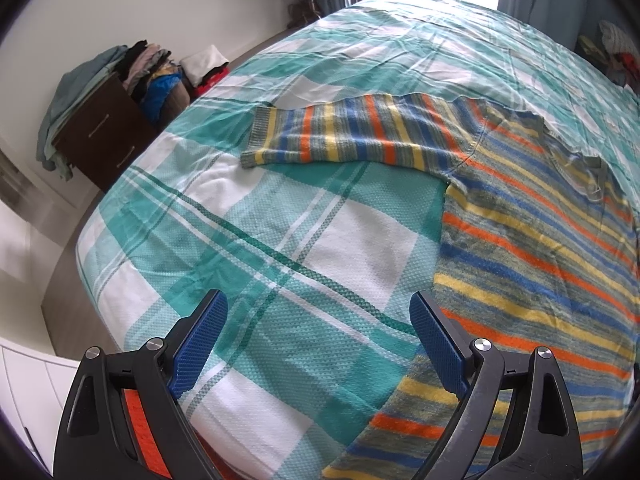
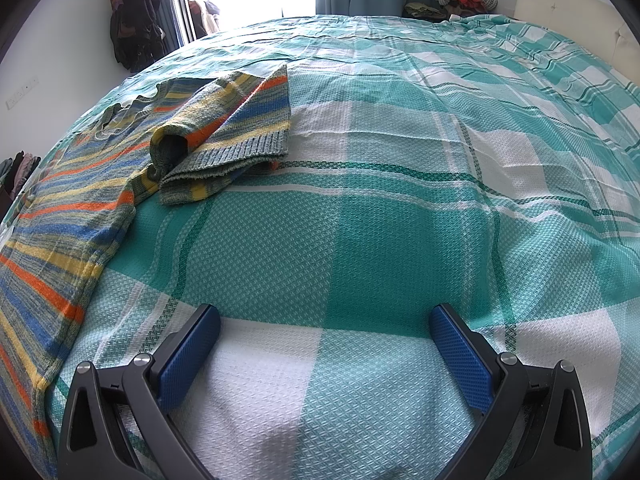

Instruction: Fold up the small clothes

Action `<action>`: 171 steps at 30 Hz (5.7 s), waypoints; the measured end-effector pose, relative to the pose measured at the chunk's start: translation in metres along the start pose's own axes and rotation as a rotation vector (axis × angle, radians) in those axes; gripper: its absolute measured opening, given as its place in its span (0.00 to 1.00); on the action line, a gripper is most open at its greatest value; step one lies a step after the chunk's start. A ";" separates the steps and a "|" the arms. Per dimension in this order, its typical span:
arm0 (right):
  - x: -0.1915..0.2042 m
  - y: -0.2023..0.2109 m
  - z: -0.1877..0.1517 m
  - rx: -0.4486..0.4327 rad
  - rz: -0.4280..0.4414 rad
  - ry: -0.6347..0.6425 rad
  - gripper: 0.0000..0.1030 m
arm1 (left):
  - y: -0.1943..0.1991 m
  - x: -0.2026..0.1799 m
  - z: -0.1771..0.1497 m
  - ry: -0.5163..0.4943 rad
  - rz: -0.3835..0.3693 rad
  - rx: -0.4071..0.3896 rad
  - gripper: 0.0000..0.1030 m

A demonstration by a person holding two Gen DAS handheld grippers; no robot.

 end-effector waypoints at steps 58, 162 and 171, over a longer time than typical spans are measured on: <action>0.000 0.000 0.000 0.001 0.001 0.000 1.00 | -0.003 -0.002 -0.006 -0.013 0.020 0.022 0.91; -0.120 0.047 -0.013 0.042 -0.005 -0.832 0.26 | -0.013 -0.007 -0.051 0.074 -0.681 0.084 0.91; 0.040 0.137 0.022 -0.025 0.120 -0.303 0.48 | 0.052 -0.067 -0.109 -0.205 -0.797 0.103 0.91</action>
Point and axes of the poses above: each gripper's, at about its wrist camera, not at the fingertips, and y roughly against the way its jaws point, x to its left, z to its top, the point moved 10 cm from there along -y, roughly the way its jaws point, and after that the axes turned 12 degrees about y, right-handed, at the moved point
